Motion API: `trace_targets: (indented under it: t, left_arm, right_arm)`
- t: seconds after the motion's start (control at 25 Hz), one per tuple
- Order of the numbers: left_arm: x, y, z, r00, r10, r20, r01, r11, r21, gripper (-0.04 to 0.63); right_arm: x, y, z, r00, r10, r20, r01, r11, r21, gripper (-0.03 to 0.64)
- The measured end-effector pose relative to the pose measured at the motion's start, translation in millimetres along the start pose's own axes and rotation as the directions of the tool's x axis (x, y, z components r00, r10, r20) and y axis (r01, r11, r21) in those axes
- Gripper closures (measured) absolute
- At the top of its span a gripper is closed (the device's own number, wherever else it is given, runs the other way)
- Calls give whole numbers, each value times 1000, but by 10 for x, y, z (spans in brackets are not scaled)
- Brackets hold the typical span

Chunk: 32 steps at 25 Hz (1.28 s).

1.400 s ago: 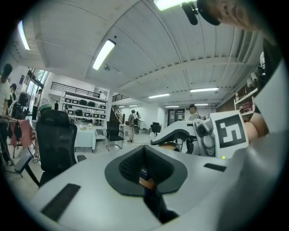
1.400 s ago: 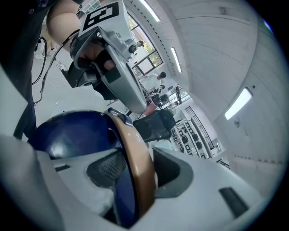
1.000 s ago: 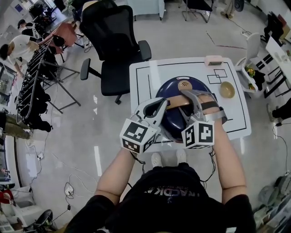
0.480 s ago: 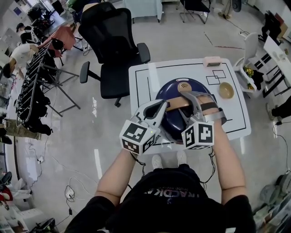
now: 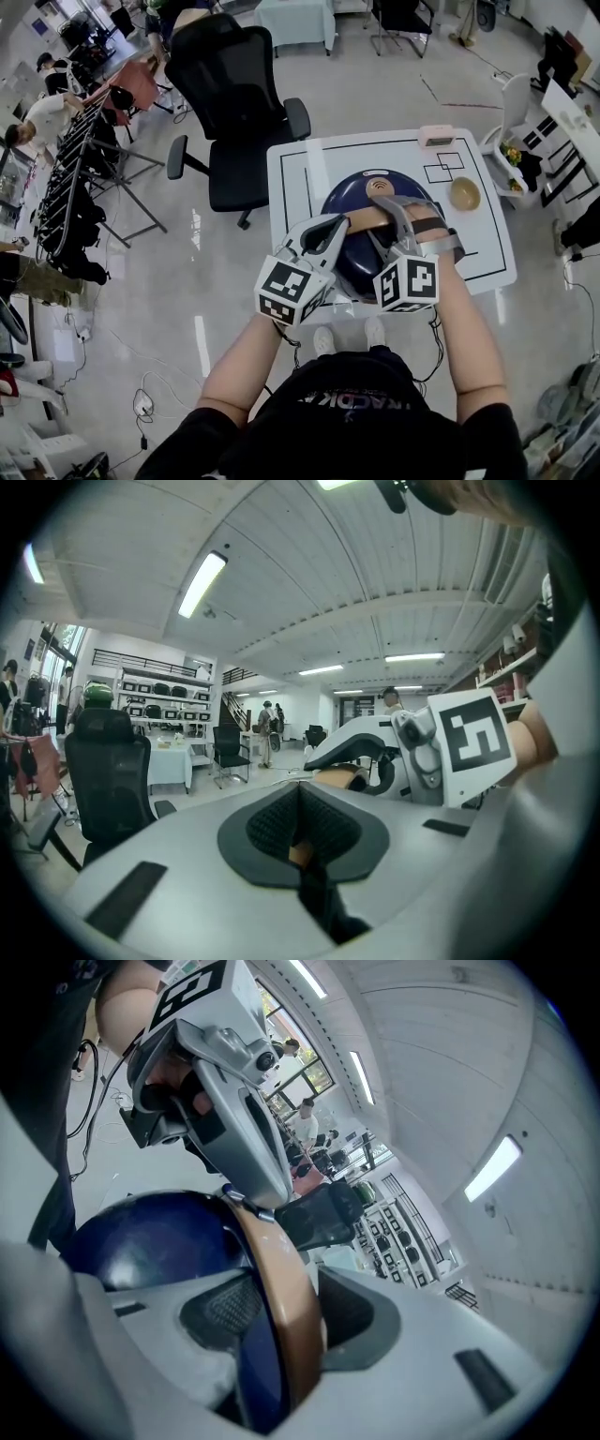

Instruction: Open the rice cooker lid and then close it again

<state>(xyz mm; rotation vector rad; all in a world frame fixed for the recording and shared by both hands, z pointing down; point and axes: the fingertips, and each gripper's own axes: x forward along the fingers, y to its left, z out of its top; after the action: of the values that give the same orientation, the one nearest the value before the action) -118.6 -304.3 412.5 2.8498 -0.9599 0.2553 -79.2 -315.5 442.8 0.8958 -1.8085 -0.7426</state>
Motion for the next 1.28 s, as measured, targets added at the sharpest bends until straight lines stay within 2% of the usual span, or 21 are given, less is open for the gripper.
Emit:
trace_targets:
  t: [0.12,0.48,0.72,0.84,0.96,1.28]
  left_arm:
    - [-58,-16,150,999,-1,39,1,1000,6,567]
    - [-246,-54,695,986,9,166,-17,999,43,482]
    - [-358,-109,969,973,21,228,-36,997,63,459]
    - [-374,-104,1013,970,33,243,-46,998,48,456]
    - [-379,-92,1024,967,42,250,-53,998,38,456]
    - [-247,-225,1032,970,26,240,-35,999,34,451]
  right_arm:
    - [-20,-43,8,1000,3,6,-3,1000,16,430]
    - [-150,-297,-45,997,-22,69,12,989,147,430]
    - [-362,-563,-139,989,-62,135,21,958,286,431]
    - [-489,-726,-243,980,-101,171,31,928,372,433]
    - [-580,-852,-341,966,-141,218,23,883,469,433]
    - [-892,-1214,-752,921,-287,263,33,731,681,439]
